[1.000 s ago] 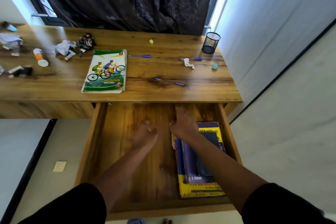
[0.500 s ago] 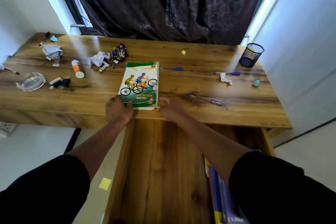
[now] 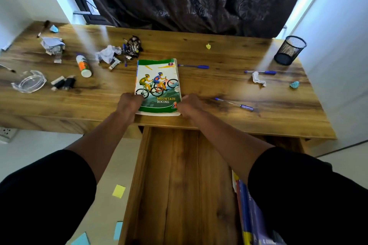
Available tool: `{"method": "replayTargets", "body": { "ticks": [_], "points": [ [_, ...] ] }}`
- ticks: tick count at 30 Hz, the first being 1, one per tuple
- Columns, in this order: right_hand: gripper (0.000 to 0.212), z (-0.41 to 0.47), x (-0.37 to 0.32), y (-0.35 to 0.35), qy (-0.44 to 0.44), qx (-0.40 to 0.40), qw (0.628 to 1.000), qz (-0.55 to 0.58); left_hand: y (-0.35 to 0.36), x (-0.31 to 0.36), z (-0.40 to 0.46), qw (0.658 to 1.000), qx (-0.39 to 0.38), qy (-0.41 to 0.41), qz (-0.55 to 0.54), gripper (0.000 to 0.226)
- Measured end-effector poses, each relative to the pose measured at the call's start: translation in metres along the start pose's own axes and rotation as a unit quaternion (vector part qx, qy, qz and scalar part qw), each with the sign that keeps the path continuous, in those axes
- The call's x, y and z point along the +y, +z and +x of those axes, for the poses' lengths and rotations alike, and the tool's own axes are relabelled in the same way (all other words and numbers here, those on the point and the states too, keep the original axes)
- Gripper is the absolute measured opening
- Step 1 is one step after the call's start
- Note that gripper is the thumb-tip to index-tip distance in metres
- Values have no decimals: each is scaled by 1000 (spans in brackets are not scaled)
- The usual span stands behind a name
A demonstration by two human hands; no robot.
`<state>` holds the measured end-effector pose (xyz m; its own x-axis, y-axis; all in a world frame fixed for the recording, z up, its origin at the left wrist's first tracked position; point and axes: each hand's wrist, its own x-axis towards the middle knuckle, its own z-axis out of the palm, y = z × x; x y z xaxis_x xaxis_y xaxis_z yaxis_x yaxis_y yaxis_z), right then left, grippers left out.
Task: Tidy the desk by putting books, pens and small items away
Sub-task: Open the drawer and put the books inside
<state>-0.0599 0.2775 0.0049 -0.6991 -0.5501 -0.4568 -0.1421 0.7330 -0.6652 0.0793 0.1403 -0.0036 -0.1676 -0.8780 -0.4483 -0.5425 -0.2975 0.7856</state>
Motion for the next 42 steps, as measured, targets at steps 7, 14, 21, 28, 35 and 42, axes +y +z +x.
{"method": "replayTargets", "body": {
  "ticks": [7, 14, 21, 28, 35, 42],
  "points": [
    [30, -1, 3, -20, 5, -35, 998, 60, -5, 0, -37, 968, -106, -33, -223, 26],
    [50, -31, 34, -52, 31, -158, 926, 340, -18, -43, -116, 937, -206, 6, -281, 18],
    [42, -91, 112, -77, 36, -199, 917, 344, -19, -106, -165, 872, -387, -36, -298, 74],
    [36, -143, 204, -89, 54, -238, 919, 308, -4, -144, -218, 917, -364, -38, -156, 26],
    [37, -166, 262, -62, 104, -182, 953, 219, 27, -200, -222, 962, -264, -63, -14, 38],
    [22, -166, 276, -27, 163, -120, 965, 164, 58, -221, -225, 979, -168, -54, 101, 33]
  ]
}}
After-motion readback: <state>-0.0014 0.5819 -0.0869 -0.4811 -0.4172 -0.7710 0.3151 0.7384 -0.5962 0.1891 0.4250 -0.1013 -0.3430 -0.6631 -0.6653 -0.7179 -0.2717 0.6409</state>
